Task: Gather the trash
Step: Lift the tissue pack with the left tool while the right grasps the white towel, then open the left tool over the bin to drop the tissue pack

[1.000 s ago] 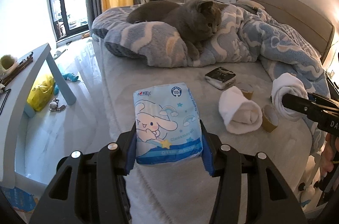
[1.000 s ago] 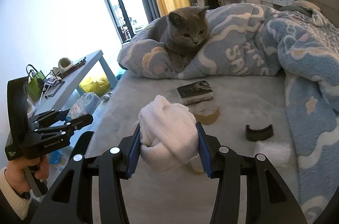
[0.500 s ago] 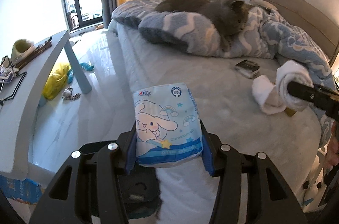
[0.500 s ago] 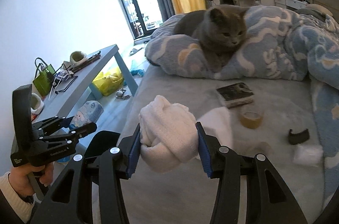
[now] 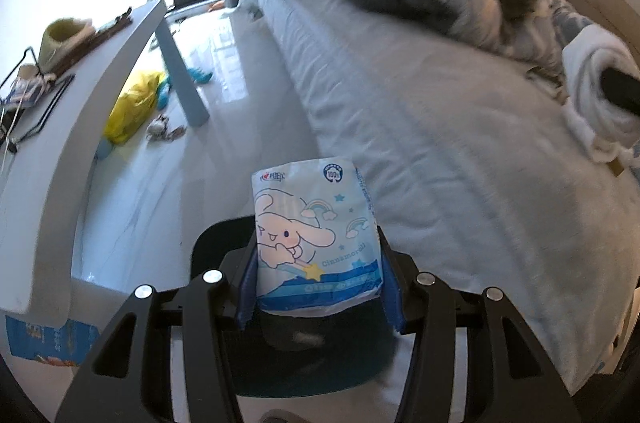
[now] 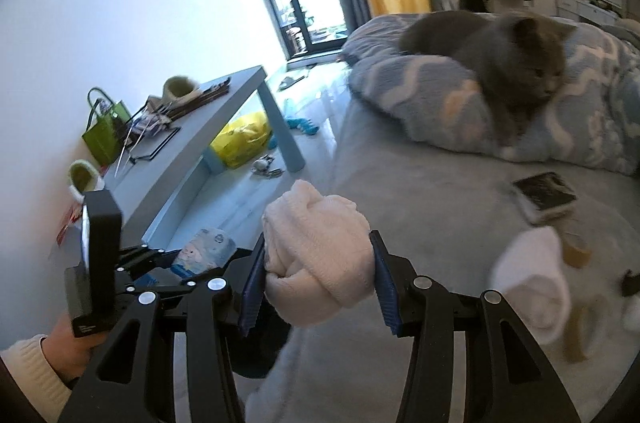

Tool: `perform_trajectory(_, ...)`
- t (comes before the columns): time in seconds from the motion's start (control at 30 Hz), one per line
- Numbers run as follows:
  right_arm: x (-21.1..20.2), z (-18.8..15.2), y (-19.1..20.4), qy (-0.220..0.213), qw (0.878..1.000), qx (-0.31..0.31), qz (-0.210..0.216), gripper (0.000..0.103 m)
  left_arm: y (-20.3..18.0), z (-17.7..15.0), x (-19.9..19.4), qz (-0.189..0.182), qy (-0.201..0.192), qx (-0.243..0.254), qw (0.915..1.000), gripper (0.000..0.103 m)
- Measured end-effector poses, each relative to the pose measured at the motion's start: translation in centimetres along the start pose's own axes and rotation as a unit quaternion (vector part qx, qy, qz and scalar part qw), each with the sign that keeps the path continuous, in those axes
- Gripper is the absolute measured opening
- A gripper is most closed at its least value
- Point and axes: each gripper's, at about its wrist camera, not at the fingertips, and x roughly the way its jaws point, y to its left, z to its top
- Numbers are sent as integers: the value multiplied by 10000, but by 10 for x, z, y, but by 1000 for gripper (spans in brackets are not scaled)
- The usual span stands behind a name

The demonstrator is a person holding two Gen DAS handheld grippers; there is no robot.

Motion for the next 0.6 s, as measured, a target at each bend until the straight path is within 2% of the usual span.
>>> perform_trajectory(0.17, 20, 0, 25, 162, 9997, -168, 92, 49, 29, -12, 15, 25, 257, -185, 9995, 53)
perform_trajectory(0.6, 75, -7, 69, 732, 9965, -347, 197, 49, 58, -46, 51, -179, 951, -385, 9946, 54)
